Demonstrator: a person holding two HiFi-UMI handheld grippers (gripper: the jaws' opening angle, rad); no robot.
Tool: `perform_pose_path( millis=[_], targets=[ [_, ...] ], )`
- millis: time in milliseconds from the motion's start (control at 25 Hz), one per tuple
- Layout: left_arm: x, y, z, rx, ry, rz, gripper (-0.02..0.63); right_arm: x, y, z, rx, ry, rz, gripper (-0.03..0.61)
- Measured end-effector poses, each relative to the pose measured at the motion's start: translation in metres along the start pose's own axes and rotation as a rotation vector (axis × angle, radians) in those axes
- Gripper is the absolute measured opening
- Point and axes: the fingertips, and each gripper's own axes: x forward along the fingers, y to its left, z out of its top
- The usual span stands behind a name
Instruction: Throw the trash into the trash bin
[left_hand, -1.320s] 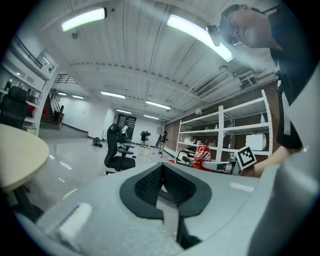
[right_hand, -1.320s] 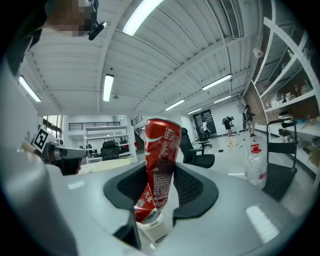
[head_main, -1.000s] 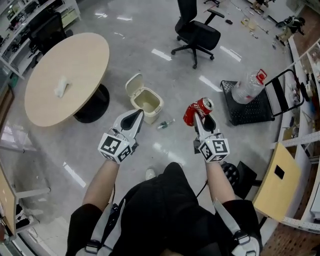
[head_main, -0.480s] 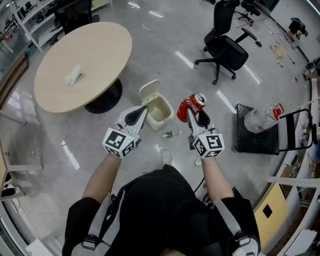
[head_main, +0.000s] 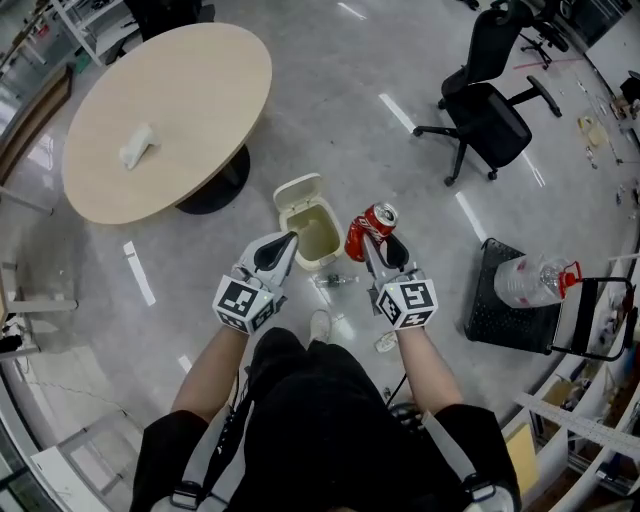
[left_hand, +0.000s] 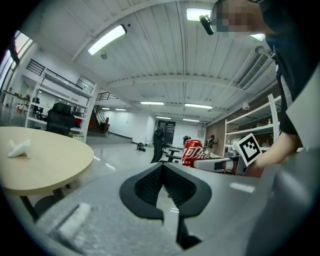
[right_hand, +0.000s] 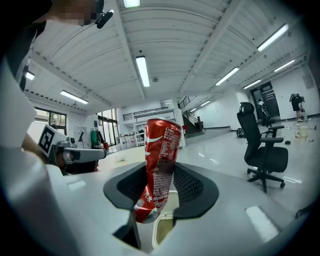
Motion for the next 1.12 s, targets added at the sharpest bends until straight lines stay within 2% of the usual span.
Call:
perform_pose_path(
  millis=[200, 400, 560, 760, 960, 1120],
  targets=[
    [0.008, 0.027, -0.028, -0.009, 0.065, 0.046, 0.003, 0.034, -0.007, -0.032, 0.034, 0.061, 0.023, 0.163],
    [0.010, 0.062, -0.064, -0.023, 0.121, 0.074, 0.003, 0.068, -0.007, -0.075, 0.046, 0.142, 0.003, 0.163],
    [0.015, 0.082, -0.083, -0.050, 0.176, 0.077, 0.003, 0.091, -0.010, -0.114, 0.039, 0.225, -0.010, 0.163],
    [0.026, 0.105, -0.113, -0.075, 0.183, 0.078, 0.003, 0.122, -0.018, -0.165, 0.061, 0.331, -0.040, 0.163],
    [0.045, 0.114, -0.151, -0.070, 0.255, 0.052, 0.003, 0.149, -0.019, -0.214, 0.082, 0.414, -0.054, 0.163],
    [0.056, 0.117, -0.193, -0.080, 0.322, 0.051, 0.003, 0.159, -0.021, -0.261, 0.140, 0.494, -0.072, 0.163]
  ],
)
